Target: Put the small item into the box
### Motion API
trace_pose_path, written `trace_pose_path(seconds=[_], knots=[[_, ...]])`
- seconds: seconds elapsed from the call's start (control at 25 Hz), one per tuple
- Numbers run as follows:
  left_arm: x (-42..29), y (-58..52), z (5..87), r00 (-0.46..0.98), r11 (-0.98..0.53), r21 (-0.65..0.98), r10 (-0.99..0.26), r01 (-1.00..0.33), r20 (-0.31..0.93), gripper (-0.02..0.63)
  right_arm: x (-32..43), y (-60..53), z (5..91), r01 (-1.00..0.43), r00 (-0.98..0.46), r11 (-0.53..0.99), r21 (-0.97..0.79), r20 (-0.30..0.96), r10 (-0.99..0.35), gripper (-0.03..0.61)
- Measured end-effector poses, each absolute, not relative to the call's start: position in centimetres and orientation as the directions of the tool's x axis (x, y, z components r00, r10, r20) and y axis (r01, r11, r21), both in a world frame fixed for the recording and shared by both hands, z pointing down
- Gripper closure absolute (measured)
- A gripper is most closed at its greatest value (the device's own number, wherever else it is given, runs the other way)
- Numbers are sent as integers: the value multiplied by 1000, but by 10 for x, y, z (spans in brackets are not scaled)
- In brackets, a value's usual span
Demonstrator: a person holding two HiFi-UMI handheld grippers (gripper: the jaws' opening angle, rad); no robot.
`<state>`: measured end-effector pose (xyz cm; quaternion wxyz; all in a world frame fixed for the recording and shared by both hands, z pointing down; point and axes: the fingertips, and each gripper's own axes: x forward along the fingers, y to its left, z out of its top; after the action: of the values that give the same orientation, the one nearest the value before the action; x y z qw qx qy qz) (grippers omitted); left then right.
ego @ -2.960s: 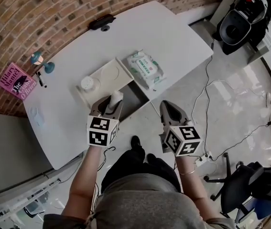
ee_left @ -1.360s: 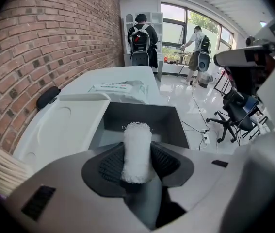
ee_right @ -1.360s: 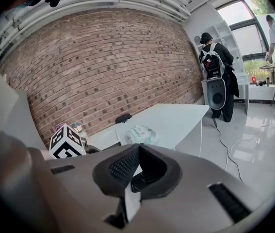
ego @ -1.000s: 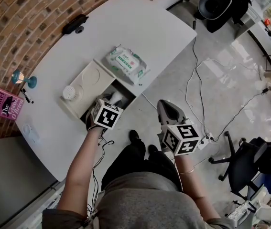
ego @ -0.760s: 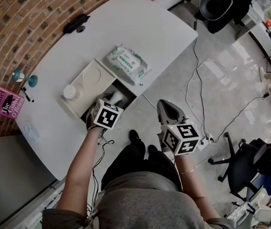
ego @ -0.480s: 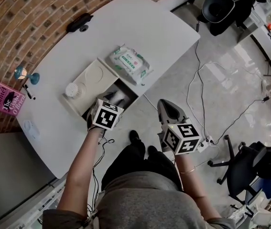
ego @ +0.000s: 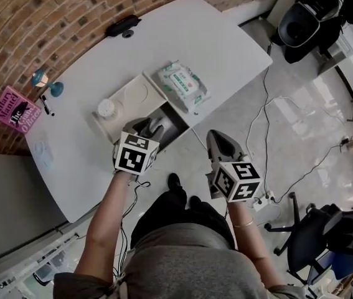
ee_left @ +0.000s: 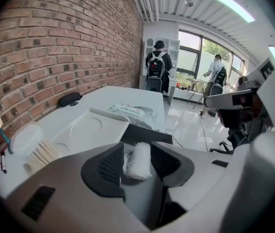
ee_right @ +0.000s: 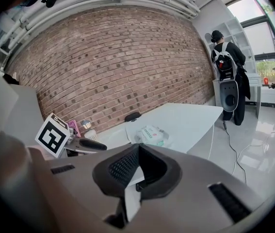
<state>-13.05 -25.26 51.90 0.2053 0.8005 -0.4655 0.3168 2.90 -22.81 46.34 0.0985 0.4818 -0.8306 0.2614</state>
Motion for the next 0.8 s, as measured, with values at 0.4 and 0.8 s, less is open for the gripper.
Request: trace_pose_path(seconds=[0.4, 0.8], knots=[[-159, -239, 489, 299, -337, 57, -731, -940, 613, 471, 9, -232, 450, -817, -575, 484, -313, 392, -718, 572], [-188, -213, 465, 209, -201, 72, -827, -977, 522, 531, -12, -231, 439, -777, -630, 554, -299, 373, -681, 572]])
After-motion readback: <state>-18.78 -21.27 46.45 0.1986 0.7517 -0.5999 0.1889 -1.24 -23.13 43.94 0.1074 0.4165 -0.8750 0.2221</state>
